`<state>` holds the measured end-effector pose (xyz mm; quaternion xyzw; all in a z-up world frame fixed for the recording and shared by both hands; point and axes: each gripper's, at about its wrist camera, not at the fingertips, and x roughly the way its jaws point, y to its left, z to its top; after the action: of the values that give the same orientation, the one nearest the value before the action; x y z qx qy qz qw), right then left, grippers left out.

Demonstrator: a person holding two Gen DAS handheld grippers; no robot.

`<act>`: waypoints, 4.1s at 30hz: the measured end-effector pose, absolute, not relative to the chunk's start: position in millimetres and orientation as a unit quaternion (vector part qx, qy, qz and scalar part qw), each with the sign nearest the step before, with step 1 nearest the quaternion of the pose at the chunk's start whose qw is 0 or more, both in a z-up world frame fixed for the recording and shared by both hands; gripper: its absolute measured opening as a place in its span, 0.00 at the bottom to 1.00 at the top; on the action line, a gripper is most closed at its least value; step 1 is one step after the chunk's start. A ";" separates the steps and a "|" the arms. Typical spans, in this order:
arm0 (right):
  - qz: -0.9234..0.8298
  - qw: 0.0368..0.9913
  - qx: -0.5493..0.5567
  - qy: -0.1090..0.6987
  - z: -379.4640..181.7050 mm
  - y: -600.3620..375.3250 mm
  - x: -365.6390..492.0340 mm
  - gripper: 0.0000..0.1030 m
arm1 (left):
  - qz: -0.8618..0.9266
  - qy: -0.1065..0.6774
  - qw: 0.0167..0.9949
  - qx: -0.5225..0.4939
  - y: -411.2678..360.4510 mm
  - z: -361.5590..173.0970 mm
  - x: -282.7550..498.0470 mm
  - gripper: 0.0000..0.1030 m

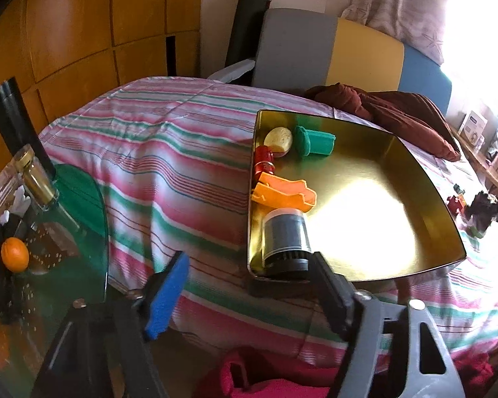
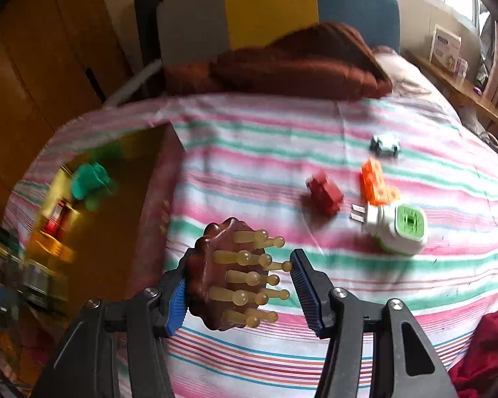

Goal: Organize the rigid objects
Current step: 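Carry the brown spiked comb into the tray and open the right gripper, then move both grippers toward the red block and white plug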

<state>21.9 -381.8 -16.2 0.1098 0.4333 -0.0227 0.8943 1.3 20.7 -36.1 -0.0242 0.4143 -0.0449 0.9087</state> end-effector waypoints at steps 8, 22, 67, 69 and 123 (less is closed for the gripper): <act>0.094 0.903 0.072 0.412 18.1 -292.7 49.8 0.55 | -0.050 0.413 0.909 -0.028 23.3 -38.0 1.2 0.61; 0.143 0.857 0.073 0.490 -39.5 -169.2 145.5 0.55 | -0.060 0.406 0.911 -0.035 28.5 -36.5 0.6 0.64; 0.010 0.909 0.121 0.399 5.7 -377.3 47.0 0.74 | -0.083 0.386 0.919 0.023 -10.9 -13.3 -11.2 0.76; -0.018 0.908 0.136 0.395 5.4 -405.2 41.3 0.74 | -0.086 0.385 0.919 0.030 -16.8 -12.3 -11.2 0.76; -0.165 0.813 0.424 0.364 -59.1 -609.4 -12.0 0.74 | -0.304 0.514 0.800 0.055 -383.8 -39.5 122.5 0.47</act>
<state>-12.0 -609.4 -59.1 0.4240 0.3636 -0.1651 0.8129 122.5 -383.8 -39.5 0.0553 0.5143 -0.3036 0.8002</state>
